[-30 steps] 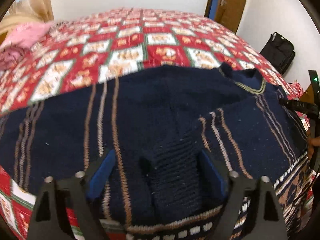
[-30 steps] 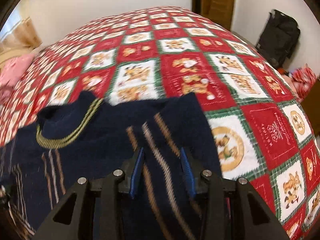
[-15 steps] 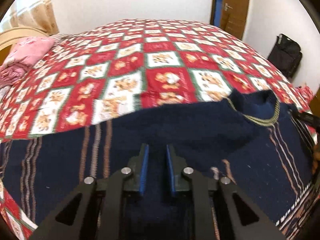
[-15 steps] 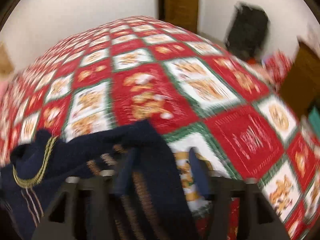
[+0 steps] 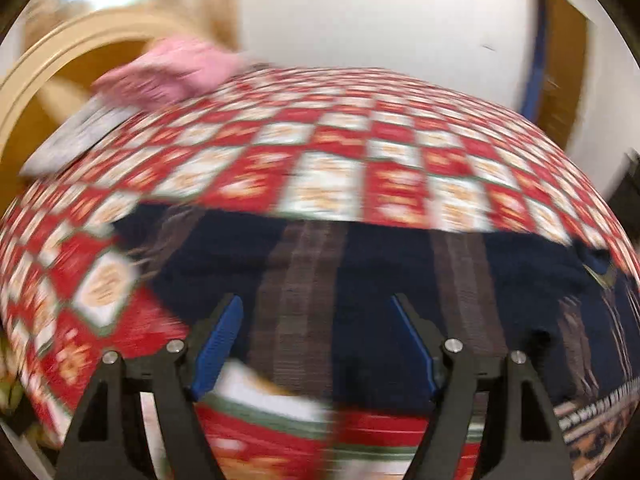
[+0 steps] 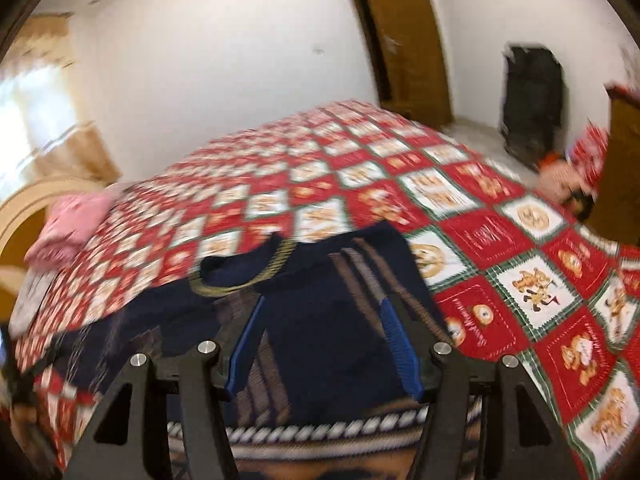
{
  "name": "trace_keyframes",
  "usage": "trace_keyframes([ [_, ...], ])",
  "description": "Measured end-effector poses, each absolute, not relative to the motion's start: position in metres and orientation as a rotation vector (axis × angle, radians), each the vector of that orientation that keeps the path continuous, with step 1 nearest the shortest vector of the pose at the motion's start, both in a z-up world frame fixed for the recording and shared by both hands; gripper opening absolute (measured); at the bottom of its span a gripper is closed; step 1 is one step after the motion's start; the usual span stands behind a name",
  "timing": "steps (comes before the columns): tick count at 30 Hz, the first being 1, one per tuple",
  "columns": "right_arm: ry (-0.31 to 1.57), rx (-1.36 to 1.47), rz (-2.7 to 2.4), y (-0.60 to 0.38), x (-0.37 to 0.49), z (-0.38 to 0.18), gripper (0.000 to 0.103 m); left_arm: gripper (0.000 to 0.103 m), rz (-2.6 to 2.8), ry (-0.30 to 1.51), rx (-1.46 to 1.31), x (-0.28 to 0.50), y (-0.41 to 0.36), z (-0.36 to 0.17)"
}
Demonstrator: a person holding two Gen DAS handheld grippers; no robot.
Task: Fold small clothes
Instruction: 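Grasp the cuff of the other navy sleeve with the left tool, then fold the held sleeve across the sweater body with the left tool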
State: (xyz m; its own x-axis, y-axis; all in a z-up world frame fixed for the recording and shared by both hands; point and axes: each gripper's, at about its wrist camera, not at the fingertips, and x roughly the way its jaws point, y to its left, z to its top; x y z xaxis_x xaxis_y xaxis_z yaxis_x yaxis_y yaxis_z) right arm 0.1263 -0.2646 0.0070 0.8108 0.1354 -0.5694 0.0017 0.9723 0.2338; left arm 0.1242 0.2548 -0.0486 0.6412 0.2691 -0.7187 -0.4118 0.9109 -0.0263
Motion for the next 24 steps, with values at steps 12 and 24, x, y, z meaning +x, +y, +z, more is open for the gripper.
trace_keyframes([
  [12,0.664,0.226,0.261,-0.199,0.046,0.025,0.061,0.078,0.710,0.842,-0.464,0.150,0.382,-0.096],
  [24,0.763,0.258,0.292,-0.173,0.047,0.005,0.061,0.025,0.627,0.779,-0.411,0.157,0.371,-0.095],
])
